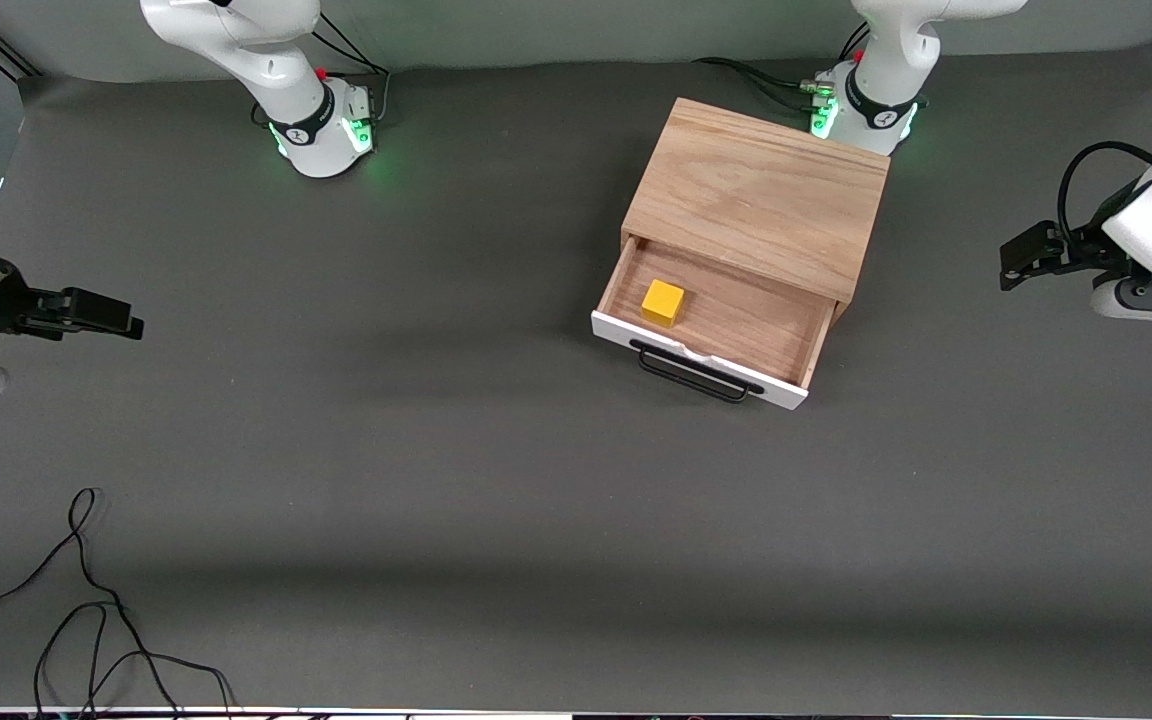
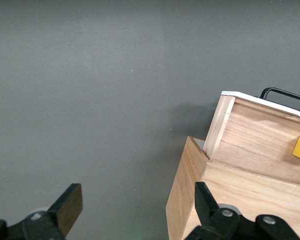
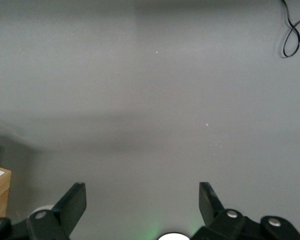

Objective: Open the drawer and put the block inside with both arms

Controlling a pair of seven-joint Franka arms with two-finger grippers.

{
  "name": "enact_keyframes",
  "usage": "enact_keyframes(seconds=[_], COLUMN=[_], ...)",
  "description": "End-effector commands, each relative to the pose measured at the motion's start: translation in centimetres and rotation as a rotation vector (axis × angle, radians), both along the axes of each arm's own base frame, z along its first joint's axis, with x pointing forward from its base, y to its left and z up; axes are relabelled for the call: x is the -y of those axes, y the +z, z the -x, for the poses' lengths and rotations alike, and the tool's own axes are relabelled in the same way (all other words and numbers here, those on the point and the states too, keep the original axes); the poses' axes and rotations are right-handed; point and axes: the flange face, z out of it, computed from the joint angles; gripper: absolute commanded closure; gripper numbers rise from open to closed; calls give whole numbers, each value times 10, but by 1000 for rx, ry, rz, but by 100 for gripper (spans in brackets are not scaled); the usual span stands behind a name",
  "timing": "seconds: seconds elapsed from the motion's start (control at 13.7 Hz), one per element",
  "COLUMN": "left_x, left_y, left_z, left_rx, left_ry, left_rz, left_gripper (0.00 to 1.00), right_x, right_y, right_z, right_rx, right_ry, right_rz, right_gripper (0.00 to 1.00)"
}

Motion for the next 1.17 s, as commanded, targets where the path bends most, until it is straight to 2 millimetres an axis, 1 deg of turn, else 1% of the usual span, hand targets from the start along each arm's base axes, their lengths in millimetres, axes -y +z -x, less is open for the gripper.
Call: enact_keyframes(seconds=[0.0,0.07,0.22,0.36,0.44,0.51,0.88,1.09], left_x=[2,3,2,-1,-2,-1,-1,-2], left_y=[10,13,17,21,21,20,20,19], left_z=[6,8,11,14,14,14,15,15], left_rx=[8,15,12,6,6,3,0,-6], left_ry=[5,5,7,16,43,85,84,85], left_rz=[-8,-7,-6,-7,-8,-9,-11,-11], left_gripper=[0,0,0,0,0,0,0,0], right_x=[7,12,11,9,12,4,4,1], right_y=[4,5,4,14,18,19,19,17], right_z=[24,30,31,36,37,38,38,34], right_rx=[64,85,83,101,107,112,110,101], right_ry=[0,-10,-12,-8,-5,9,8,14], right_rz=[-19,-18,-15,1,47,65,63,60], right_gripper=[0,0,0,0,0,0,0,0])
